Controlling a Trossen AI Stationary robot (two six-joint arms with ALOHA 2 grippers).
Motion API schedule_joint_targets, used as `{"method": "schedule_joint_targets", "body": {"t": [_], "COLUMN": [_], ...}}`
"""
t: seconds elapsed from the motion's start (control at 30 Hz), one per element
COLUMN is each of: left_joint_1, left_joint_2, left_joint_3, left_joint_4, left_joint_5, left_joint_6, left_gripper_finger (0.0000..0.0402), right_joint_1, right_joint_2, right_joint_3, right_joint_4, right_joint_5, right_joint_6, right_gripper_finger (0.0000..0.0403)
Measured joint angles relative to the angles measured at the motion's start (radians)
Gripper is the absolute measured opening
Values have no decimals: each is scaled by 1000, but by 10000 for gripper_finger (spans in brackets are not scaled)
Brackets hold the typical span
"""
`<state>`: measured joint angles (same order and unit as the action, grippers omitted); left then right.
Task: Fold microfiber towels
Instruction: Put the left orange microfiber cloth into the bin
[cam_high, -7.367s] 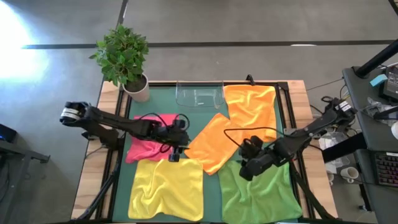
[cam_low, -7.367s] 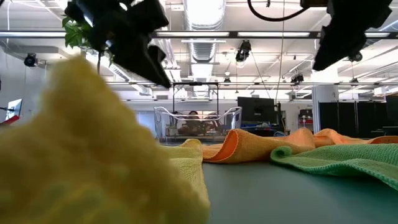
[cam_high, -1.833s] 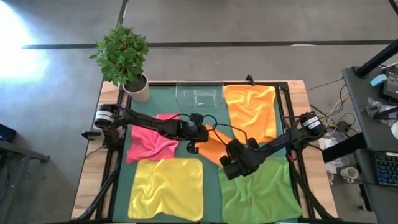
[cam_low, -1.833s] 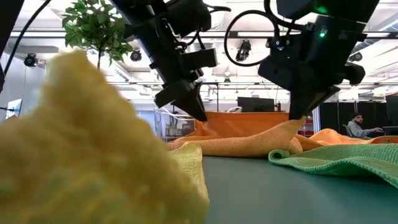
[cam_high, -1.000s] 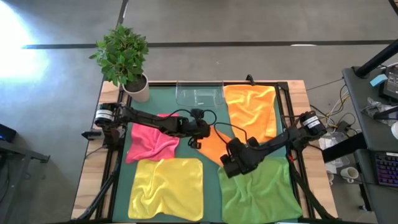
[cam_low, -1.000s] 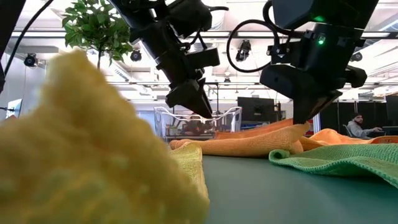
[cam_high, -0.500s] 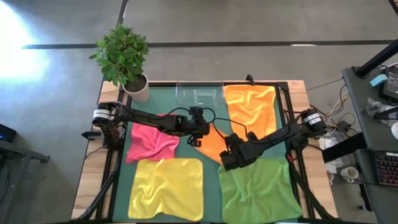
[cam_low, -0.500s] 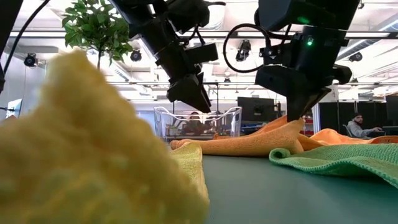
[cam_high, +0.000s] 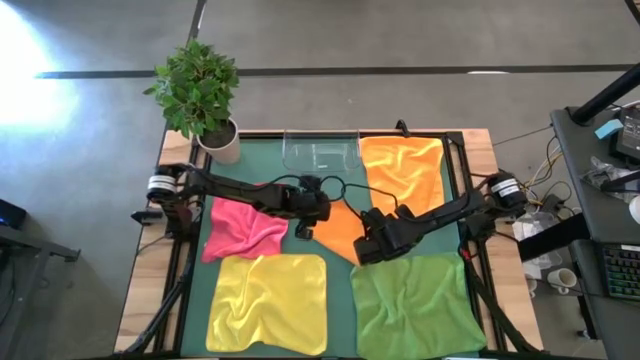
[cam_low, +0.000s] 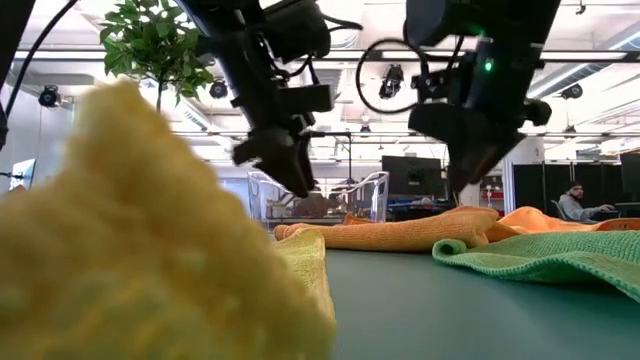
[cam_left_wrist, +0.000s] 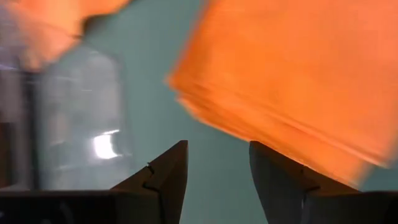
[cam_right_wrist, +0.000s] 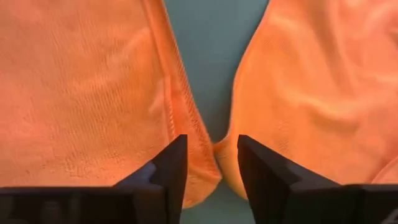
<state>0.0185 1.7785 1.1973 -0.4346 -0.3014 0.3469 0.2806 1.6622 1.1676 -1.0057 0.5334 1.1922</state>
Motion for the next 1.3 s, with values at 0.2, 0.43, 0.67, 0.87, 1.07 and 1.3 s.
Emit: {"method": "schedule_joint_targets", "body": {"t": [0.2,0.43,0.67,0.87,1.07,1.3], "left_joint_1": [-7,-42,-92,-121,-118,-119], "left_joint_2": [-43,-89,-85,-77,-47,8], "left_joint_3": [-14,-27,-59,-128,-168,-181], "left_joint_4": [-68,-62,-1,137,202,223], "left_joint_5": [209,263,275,276,233,193], "left_joint_6": [0,32,81,143,165,165], "left_gripper_finger": [157,157,157,157,157,157], "right_joint_1": [16,123,262,308,311,310], "right_joint_2": [-122,-268,-298,-245,-165,-66], "right_joint_3": [0,-22,-113,-165,-140,-65], "right_joint_4": [-28,-30,57,346,414,417], "right_joint_5": [17,15,15,15,17,17], "right_joint_6": [-45,-53,49,-113,-165,-276], "right_gripper_finger": [148,148,148,148,148,148]}}
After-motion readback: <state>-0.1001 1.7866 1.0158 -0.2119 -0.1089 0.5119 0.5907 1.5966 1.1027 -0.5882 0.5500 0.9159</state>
